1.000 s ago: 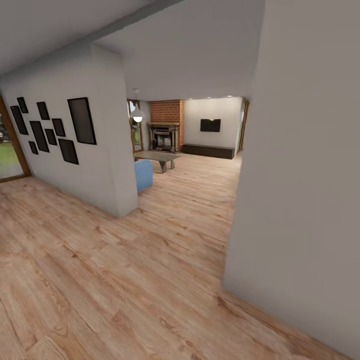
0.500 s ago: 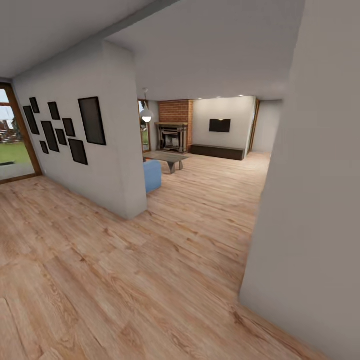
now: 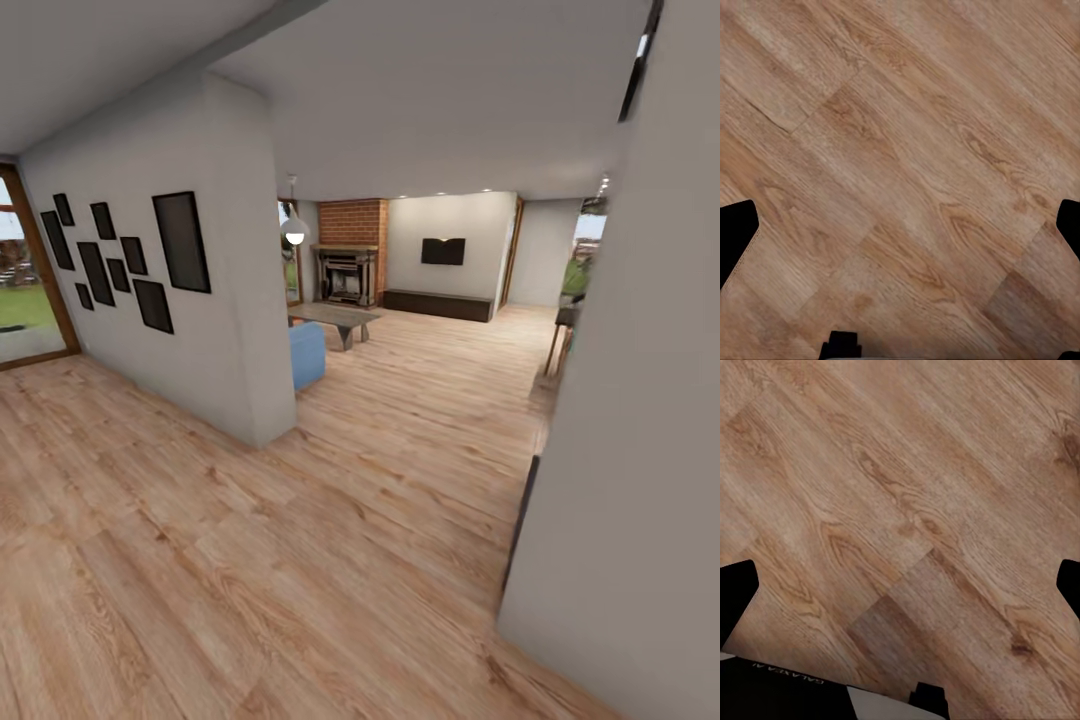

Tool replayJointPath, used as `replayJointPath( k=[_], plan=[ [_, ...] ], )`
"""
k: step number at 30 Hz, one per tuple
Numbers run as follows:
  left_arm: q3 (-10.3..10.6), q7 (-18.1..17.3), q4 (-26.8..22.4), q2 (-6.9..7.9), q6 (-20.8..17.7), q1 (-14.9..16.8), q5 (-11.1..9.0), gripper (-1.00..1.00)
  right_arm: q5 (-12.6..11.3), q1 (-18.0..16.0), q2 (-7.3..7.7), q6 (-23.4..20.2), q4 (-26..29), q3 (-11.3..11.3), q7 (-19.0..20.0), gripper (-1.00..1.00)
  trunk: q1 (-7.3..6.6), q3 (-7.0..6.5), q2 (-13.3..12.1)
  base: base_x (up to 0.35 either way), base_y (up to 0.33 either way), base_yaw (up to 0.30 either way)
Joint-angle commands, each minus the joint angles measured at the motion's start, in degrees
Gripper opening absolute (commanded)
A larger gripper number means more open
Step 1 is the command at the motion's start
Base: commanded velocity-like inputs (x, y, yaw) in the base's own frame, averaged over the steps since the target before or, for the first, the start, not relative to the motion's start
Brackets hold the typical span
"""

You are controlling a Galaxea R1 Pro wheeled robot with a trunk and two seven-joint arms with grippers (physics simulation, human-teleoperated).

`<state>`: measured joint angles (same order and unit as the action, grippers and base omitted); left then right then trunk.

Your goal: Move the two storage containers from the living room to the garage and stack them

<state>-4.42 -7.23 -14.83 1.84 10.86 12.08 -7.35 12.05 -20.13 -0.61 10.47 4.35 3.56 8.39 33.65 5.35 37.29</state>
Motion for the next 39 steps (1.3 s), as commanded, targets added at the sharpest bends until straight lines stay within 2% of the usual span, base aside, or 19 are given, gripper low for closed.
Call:
replayJointPath(
  k=[1, 39],
  plan=[
    [-0.41, -0.60, 0.07, -0.01, 0.04, 0.05, -0.48, 1.00, 0.43, -0.06, 0.00, 0.17, -0.04, 0.40, 0.14, 1.00, 0.05, 0.10, 0.08, 0.303, 0.078, 0.000],
    [-0.41, -0.60, 0.10, -0.08, 0.10, 0.05, -0.48, 1.00, 0.43, -0.05, -0.02, 0.17, -0.03, 0.38, 0.14, 1.00, 0.05, 0.10, 0.08, 0.321, 0.004, 0.000]
  ],
)
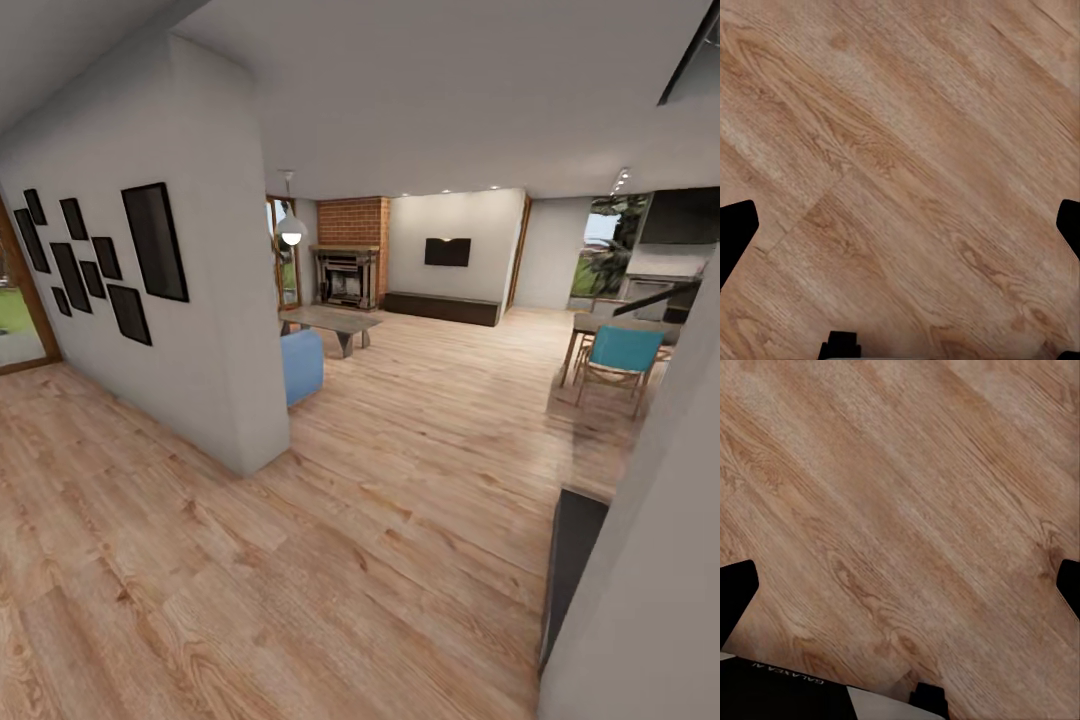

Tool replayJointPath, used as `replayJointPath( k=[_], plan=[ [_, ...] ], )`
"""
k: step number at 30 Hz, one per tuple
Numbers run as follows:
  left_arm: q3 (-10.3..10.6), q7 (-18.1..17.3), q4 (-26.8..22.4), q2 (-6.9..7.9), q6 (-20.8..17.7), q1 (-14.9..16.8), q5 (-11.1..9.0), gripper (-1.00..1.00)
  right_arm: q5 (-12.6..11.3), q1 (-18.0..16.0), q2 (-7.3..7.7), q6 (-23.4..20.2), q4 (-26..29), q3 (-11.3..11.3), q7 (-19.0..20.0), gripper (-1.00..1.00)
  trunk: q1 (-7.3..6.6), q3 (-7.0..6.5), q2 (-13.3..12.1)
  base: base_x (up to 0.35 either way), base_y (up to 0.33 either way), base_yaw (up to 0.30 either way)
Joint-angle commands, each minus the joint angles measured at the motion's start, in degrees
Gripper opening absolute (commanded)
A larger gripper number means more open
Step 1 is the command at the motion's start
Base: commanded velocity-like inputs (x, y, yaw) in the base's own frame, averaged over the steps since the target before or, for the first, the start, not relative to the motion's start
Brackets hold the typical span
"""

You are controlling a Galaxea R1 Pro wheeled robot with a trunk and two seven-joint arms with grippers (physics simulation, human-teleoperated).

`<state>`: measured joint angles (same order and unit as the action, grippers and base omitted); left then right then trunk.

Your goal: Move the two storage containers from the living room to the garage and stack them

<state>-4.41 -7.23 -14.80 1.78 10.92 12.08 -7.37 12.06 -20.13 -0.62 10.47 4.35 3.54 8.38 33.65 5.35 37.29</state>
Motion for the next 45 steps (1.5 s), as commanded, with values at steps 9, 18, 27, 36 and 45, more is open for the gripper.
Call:
replayJointPath(
  k=[9, 18, 27, 36, 45],
  plan=[
    [-0.43, -0.60, 0.07, 0.00, 0.07, 0.05, -0.46, 1.00, 0.42, -0.05, -0.01, 0.17, -0.02, 0.36, 0.14, 1.00, 0.05, 0.10, 0.08, 0.323, 0.000, 0.000],
    [-0.43, -0.60, 0.07, -0.01, 0.07, 0.05, -0.46, 1.00, 0.42, -0.04, 0.00, 0.17, -0.04, 0.41, 0.14, 1.00, 0.05, 0.10, 0.08, 0.323, 0.000, 0.000],
    [-0.43, -0.60, 0.07, 0.02, 0.07, 0.05, -0.46, 1.00, 0.42, -0.06, -0.02, 0.17, 0.00, 0.40, 0.14, 1.00, 0.05, 0.10, 0.08, 0.323, 0.000, 0.000],
    [-0.43, -0.60, 0.06, 0.01, 0.07, 0.05, -0.46, 1.00, 0.42, -0.06, 0.00, 0.17, -0.01, 0.36, 0.14, 1.00, 0.05, 0.10, 0.08, 0.323, 0.000, 0.000],
    [-0.43, -0.60, 0.09, 0.01, 0.07, 0.05, -0.46, 1.00, 0.42, -0.02, -0.01, 0.17, -0.01, 0.40, 0.14, 1.00, 0.05, 0.10, 0.08, 0.323, 0.000, 0.000]
  ],
)
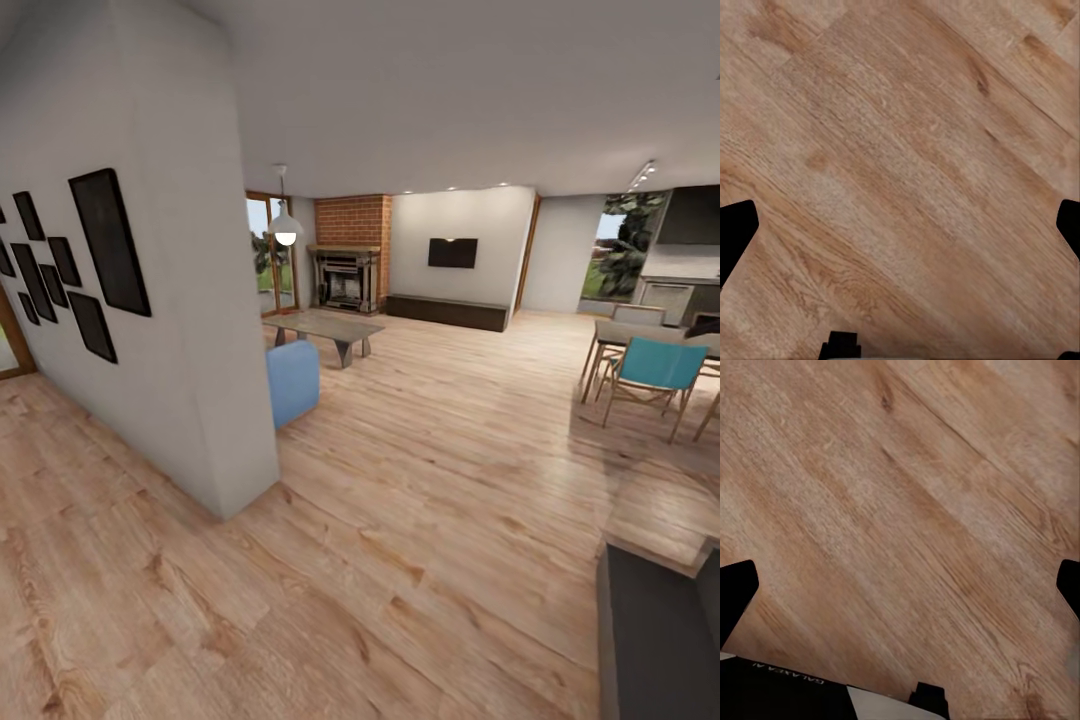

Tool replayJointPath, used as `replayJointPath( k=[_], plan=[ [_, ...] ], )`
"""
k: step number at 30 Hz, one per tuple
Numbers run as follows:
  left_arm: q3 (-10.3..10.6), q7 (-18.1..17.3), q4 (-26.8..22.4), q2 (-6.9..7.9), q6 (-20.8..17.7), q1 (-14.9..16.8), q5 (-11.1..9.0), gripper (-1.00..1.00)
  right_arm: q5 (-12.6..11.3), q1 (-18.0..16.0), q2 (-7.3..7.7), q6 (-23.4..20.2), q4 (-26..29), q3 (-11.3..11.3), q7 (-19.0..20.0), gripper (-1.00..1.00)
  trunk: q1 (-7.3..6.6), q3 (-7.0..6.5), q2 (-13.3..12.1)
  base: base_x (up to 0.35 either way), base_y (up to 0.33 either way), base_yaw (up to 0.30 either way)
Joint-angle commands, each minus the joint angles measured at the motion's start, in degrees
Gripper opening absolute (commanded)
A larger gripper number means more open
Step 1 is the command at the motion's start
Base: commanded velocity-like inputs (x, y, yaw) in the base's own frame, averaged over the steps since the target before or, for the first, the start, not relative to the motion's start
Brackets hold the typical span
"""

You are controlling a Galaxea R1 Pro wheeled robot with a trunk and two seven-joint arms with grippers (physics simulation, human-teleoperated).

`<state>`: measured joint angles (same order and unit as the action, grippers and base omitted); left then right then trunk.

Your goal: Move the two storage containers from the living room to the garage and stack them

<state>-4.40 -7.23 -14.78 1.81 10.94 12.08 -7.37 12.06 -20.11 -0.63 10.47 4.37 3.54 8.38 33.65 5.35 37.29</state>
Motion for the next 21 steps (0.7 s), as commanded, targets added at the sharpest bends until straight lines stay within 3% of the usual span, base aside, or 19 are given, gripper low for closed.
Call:
replayJointPath(
  k=[1, 21],
  plan=[
    [-0.43, -0.60, 0.06, -0.03, 0.04, 0.05, -0.45, 1.00, 0.42, -0.06, 0.00, 0.17, -0.04, 0.38, 0.14, 1.00, 0.05, 0.10, 0.08, 0.323, 0.000, 0.000],
    [-0.43, -0.60, 0.08, -0.04, 0.04, 0.05, -0.45, 1.00, 0.42, -0.04, 0.00, 0.17, -0.04, 0.41, 0.14, 1.00, 0.05, 0.10, 0.08, 0.323, 0.000, 0.000]
  ],
)
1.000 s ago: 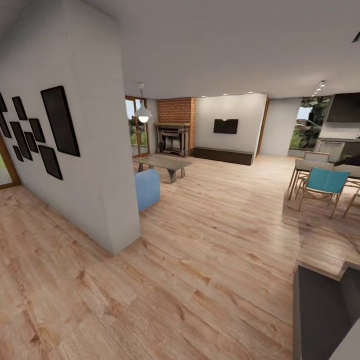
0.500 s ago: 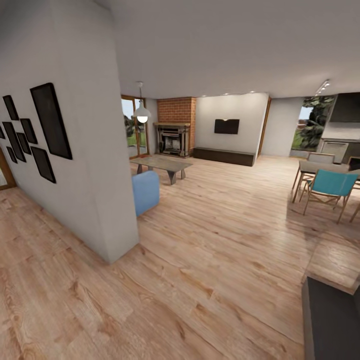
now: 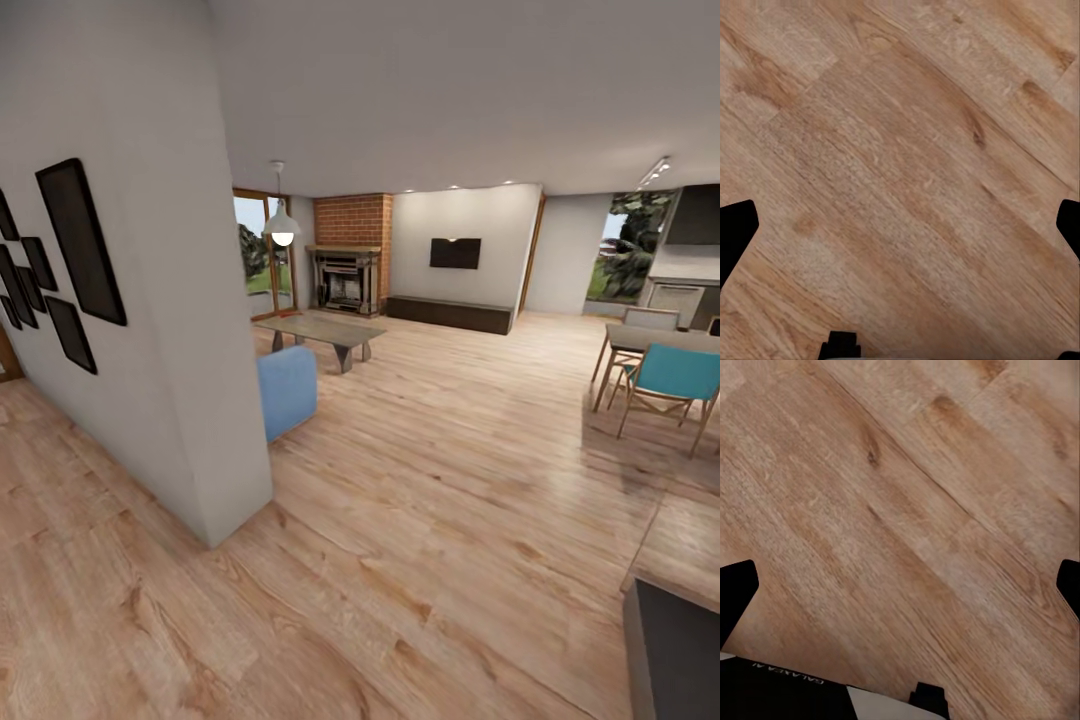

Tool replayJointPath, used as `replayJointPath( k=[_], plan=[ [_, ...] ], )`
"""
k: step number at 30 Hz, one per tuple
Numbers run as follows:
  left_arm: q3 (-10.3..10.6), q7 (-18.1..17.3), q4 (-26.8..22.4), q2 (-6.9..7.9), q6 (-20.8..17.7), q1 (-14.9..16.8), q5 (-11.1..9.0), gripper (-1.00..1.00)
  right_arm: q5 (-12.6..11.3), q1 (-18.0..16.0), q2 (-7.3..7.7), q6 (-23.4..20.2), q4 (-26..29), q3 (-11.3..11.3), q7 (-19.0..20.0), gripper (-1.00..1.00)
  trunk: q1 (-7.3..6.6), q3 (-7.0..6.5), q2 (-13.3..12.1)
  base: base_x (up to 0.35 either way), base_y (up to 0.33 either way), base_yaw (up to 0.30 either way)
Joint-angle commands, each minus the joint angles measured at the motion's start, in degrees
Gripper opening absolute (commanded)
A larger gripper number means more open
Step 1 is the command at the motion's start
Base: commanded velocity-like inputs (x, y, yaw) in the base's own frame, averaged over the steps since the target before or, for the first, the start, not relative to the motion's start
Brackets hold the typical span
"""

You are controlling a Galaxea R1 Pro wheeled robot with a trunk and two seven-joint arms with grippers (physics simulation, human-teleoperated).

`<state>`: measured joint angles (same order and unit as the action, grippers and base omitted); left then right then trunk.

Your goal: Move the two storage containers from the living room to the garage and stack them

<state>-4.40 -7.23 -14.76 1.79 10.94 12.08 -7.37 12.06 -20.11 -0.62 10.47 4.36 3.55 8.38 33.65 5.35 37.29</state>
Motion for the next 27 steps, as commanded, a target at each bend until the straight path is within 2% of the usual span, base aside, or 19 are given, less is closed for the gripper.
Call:
replayJointPath(
  k=[1, 27],
  plan=[
    [-0.43, -0.60, 0.07, -0.02, 0.04, 0.05, -0.45, 1.00, 0.42, -0.04, 0.00, 0.17, -0.03, 0.40, 0.14, 1.00, 0.05, 0.10, 0.08, 0.323, 0.000, 0.000],
    [-0.43, -0.60, 0.08, -0.03, 0.04, 0.05, -0.45, 1.00, 0.42, -0.05, 0.00, 0.17, -0.06, 0.39, 0.14, 1.00, 0.05, 0.10, 0.08, 0.323, 0.000, 0.000]
  ],
)
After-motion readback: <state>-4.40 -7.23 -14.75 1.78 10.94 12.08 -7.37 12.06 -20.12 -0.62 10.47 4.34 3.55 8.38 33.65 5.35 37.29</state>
